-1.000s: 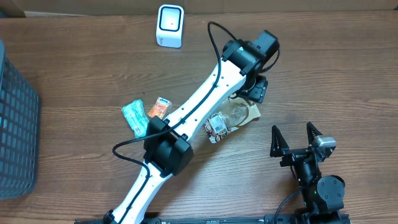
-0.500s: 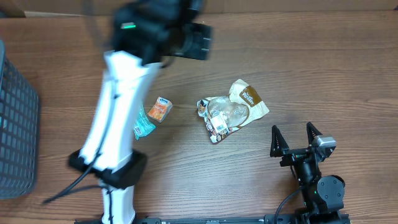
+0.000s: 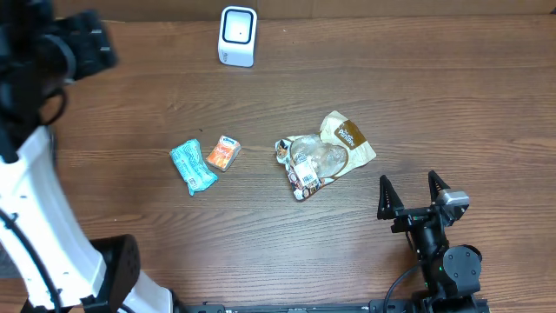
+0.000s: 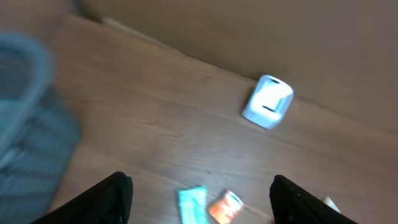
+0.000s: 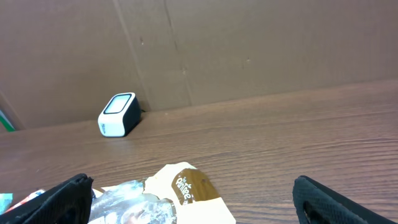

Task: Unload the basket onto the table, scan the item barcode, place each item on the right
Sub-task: 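Move the left gripper back over the basket and reach down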

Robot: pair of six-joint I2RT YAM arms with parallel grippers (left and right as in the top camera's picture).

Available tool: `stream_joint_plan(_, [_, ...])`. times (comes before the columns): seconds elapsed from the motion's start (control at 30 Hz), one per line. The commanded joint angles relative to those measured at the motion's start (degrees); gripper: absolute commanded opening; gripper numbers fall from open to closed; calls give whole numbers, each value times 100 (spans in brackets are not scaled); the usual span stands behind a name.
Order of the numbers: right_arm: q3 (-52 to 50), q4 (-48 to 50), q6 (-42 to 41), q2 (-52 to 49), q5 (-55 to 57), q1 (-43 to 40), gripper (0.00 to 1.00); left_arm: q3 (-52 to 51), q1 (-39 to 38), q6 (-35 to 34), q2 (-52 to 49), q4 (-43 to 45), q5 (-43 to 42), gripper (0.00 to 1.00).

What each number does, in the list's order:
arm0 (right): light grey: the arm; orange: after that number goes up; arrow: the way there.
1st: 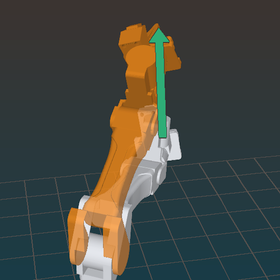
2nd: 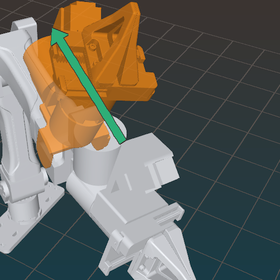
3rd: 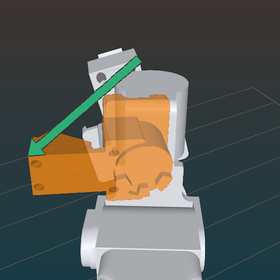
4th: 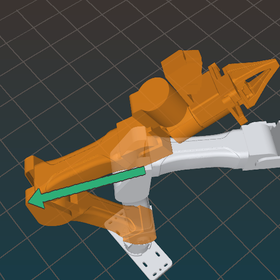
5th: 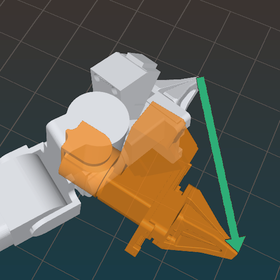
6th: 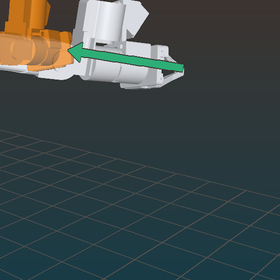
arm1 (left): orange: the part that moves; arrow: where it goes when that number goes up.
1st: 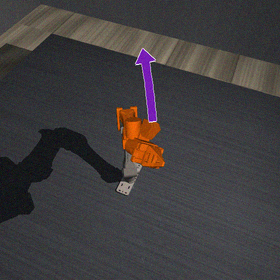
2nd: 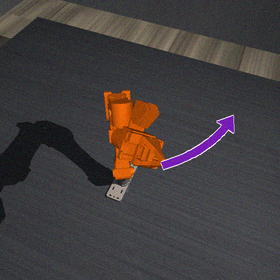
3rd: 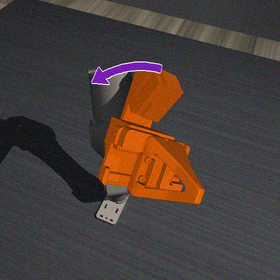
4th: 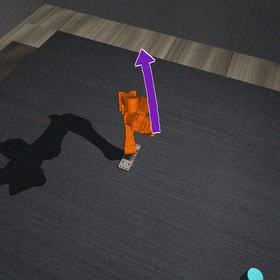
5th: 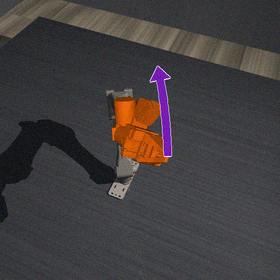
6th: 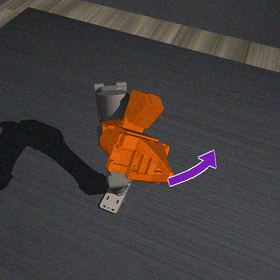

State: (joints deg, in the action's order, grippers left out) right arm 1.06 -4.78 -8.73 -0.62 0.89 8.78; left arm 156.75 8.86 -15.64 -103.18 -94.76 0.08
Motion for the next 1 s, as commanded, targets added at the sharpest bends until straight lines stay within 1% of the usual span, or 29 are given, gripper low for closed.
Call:
stream_joint_plan(0.0, [-61,17,22,46,35,26,100,48,713,-376,22,-17,-7,73])
stream_joint_plan(0.17, [-61,17,22,46,35,26,100,48,1626,-505,-59,-35,-111,70])
stream_joint_plan(0.4, [-61,15,22,46,35,26,100,-13,2524,-544,-306,-28,-37,68])
stream_joint_plan(0.53, [-61,17,22,46,35,26,100,-72,2962,-702,-660,57,404,74])
stream_joint_plan(0.67, [-61,17,22,46,35,26,100,-72,3464,-719,-1211,22,422,77])
stream_joint_plan(0.77, [-61,17,22,46,35,26,100,-72,3799,-575,-1622,33,503,80])
stream_joint_plan(0.9, [-61,15,22,46,35,26,100,-72,4081,-529,-2033,55,501,82])
stream_joint_plan(0.97, [-61,15,22,46,35,26,100,-72,4175,-361,-2321,103,496,82])
